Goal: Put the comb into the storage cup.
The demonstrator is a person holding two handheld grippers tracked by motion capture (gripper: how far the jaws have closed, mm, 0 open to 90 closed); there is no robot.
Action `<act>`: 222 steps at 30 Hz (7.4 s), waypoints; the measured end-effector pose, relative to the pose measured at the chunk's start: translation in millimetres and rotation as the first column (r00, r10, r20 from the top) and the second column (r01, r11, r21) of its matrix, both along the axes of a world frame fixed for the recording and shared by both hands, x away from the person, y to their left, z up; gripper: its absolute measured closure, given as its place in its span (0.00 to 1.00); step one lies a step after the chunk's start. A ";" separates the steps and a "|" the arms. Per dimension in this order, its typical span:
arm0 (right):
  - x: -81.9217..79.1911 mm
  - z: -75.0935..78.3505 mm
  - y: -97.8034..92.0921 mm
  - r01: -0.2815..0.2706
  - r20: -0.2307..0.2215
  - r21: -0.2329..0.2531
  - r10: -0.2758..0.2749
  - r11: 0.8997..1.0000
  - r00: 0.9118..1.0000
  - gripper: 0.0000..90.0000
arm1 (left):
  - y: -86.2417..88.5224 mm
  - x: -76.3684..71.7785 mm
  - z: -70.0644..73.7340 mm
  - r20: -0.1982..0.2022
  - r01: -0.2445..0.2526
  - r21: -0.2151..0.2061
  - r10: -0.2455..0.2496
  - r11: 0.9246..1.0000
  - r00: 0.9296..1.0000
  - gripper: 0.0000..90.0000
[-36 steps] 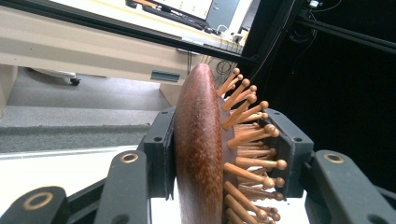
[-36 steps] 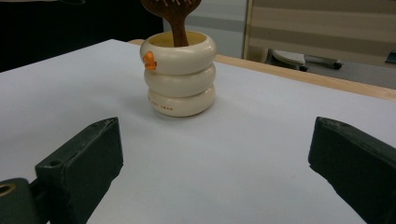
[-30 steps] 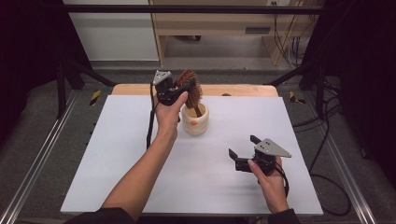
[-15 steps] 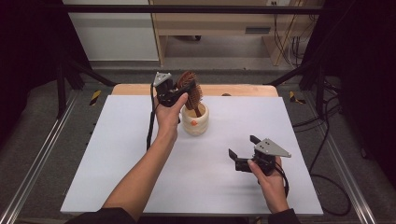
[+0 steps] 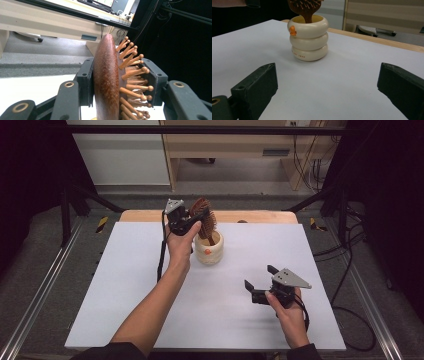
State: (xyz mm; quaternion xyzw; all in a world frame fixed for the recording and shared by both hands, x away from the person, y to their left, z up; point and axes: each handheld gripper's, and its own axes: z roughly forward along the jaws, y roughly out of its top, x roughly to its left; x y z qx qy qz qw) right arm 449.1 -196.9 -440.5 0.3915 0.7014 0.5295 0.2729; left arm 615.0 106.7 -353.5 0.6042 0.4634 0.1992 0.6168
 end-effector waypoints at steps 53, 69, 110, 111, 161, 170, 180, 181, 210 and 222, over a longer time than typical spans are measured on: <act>0.3 -1.4 2.7 -0.017 -0.007 -0.012 0.017 1.000 1.000 0.04 | 10.1 2.4 -10.8 -0.027 -0.005 -0.033 0.004 0.999 1.000 0.54; 0.4 -2.1 4.0 -0.021 -0.012 -0.016 0.021 1.000 1.000 0.04 | 15.8 3.4 -13.8 -0.039 -0.014 -0.051 0.012 0.999 0.999 0.53; 0.6 -2.5 4.7 -0.022 -0.018 -0.012 0.022 1.000 1.000 0.04 | 23.1 5.8 -18.5 -0.046 -0.028 -0.049 0.026 0.998 0.999 0.49; 0.6 -2.5 4.7 -0.024 -0.019 -0.013 0.023 1.000 1.000 0.04 | 23.3 5.9 -18.6 -0.046 -0.028 -0.048 0.026 0.998 0.999 0.49; 0.9 -3.0 5.1 -0.027 -0.021 -0.016 0.027 1.000 0.999 0.04 | 27.0 7.7 -23.0 -0.046 -0.042 -0.053 0.040 0.998 0.998 0.44; 0.9 -3.1 5.4 -0.029 -0.021 -0.017 0.028 0.999 0.999 0.04 | 26.9 7.1 -23.5 -0.039 -0.042 -0.046 0.041 0.998 0.998 0.43; 0.8 -3.2 5.7 -0.030 -0.022 -0.018 0.029 0.999 0.999 0.04 | 26.7 6.8 -24.2 -0.033 -0.043 -0.042 0.041 0.998 0.999 0.42; 0.8 -3.2 5.7 -0.030 -0.022 -0.018 0.029 0.999 0.999 0.04 | 26.5 6.8 -24.2 -0.032 -0.042 -0.041 0.041 0.998 0.999 0.42; 0.7 -3.4 6.3 -0.033 -0.024 -0.019 0.032 0.999 0.999 0.04 | 25.9 4.7 -23.4 -0.007 -0.045 -0.018 0.045 0.999 0.999 0.32; 0.7 -3.5 6.8 -0.035 -0.024 -0.021 0.034 0.999 0.999 0.04 | 28.3 2.5 -25.2 0.003 -0.055 -0.006 0.055 0.998 0.998 0.29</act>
